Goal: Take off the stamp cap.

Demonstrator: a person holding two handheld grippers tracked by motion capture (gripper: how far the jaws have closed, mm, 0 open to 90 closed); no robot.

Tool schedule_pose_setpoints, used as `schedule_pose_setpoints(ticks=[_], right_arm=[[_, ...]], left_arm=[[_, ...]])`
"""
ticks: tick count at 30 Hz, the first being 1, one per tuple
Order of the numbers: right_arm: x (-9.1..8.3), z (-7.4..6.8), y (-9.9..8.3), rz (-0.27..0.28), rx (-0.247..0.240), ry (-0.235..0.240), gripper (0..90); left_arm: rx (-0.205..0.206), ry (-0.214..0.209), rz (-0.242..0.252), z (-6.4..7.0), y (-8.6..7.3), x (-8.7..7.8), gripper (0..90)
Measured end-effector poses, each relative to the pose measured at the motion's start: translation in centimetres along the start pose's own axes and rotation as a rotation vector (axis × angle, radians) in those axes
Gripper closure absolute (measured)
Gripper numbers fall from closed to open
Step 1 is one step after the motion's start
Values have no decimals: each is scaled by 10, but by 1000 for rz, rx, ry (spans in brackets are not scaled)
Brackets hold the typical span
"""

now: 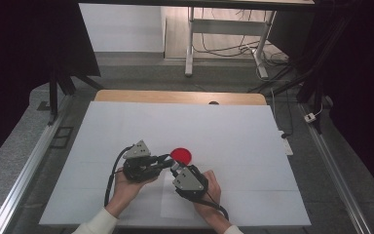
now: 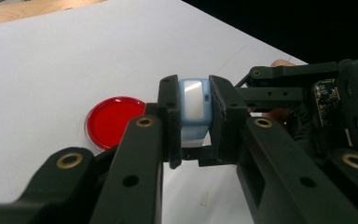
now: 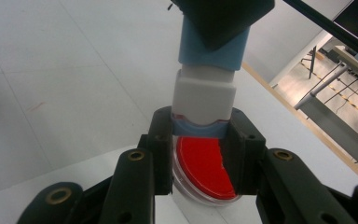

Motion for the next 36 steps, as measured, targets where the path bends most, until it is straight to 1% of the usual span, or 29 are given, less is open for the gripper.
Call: schedule_pose_setpoints(ticks=[1, 2, 3, 4, 5, 6, 7, 8, 9, 11, 14, 15, 16, 17, 23, 29, 30, 32, 33, 36], right_arm=[[0, 0, 0, -3, 18, 3, 656], [0, 0, 0, -3, 18, 3, 656], [0, -1, 0, -1, 29, 4, 656], [-1, -1, 0, -8, 45, 12, 656], [1, -1, -2, -28, 61, 10, 656], [1, -1, -2, -28, 61, 10, 656], [3, 1, -10, -54, 55, 7, 656], [3, 1, -10, -54, 55, 7, 656], [3, 4, -11, -45, 38, -9, 656], [2, 5, -10, -41, 35, -12, 656], [1, 6, -6, -30, 35, -11, 655], [1, 7, -7, -27, 55, -5, 655], [1, 7, -7, -27, 55, -5, 655], [0, 8, -7, -30, 67, -2, 655], [1, 14, -10, -29, 96, 9, 653], [-1, 21, -16, -43, 142, 30, 653], [-2, 23, -17, -44, 145, 32, 652], [-4, 28, -20, -44, 168, 47, 652], [-4, 28, -20, -44, 168, 47, 652], [-8, 33, -24, -48, 175, 53, 652]], left_arm=[[0, -1, 1, 0, 0, 0, 755], [-3, -2, 3, 0, 0, 0, 755], [-3, -2, 5, 0, 0, 0, 756], [-5, -2, 7, 0, 0, 0, 755], [-3, 6, 26, -1, 1, -2, 756], [7, 45, 49, -3, 4, -7, 756], [2, 52, 67, -6, 7, -14, 756], [-10, 45, 77, -8, 8, -19, 756], [-18, 40, 83, -10, 9, -23, 756], [-25, 32, 71, -12, 6, -23, 755], [-23, 12, 55, -9, 4, -17, 755], [-21, 5, 52, -8, 4, -15, 755], [-21, 0, 50, -6, 4, -14, 755], [-18, -2, 46, -6, 3, -13, 755], [-26, -12, 42, -6, 1, -12, 755], [-23, -7, 41, -6, 1, -12, 754], [-22, -6, 40, -6, 1, -12, 754], [-22, -5, 40, -6, 1, -12, 754], [-22, -6, 41, -6, 1, -12, 754], [-22, -5, 40, -6, 1, -12, 754]])
Point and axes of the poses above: each handheld gripper's, and its own axes: x roughly forward along the jaws, y roughly out of its top, z roughly to its right, the point moved 7 cm from there along x, roughly forward along the jaws, and after that the axes turned 10 degrees about -y, right-handed, at the moved point
